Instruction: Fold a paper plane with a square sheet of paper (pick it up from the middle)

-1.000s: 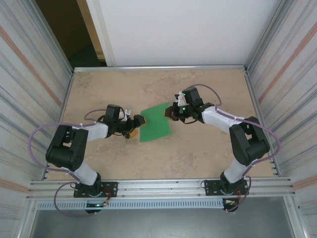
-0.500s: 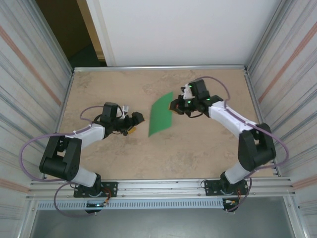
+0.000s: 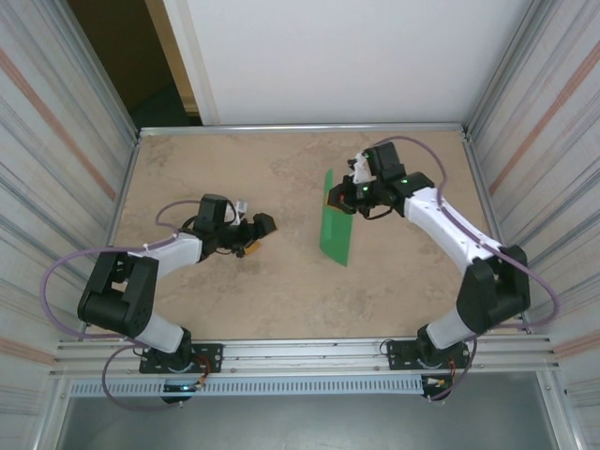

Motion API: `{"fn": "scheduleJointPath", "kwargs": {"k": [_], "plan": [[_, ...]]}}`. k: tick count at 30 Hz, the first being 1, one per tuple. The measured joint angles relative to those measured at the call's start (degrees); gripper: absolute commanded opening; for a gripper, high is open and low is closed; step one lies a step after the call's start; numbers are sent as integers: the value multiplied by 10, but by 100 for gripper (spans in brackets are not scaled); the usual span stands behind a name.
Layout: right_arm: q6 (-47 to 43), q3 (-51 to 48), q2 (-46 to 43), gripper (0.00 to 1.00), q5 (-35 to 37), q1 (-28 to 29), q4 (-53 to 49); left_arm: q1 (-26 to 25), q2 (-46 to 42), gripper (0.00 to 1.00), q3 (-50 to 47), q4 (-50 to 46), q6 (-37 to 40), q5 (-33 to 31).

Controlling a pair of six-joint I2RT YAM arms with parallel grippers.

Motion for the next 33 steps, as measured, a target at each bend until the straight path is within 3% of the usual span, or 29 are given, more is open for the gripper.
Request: {"fn": "scheduleJointPath", "kwargs": {"k": [9,16,33], "plan": [[51,-46,129,0,-39,33,153,-8,0,99,0,0,-3,-1],[62,-84,149,0,-54,16,223,-23,6,96,2,0,-5,-1],[40,-97,200,0,-61,-19,235,-106,132,76,146,-52,10,-22]]}}
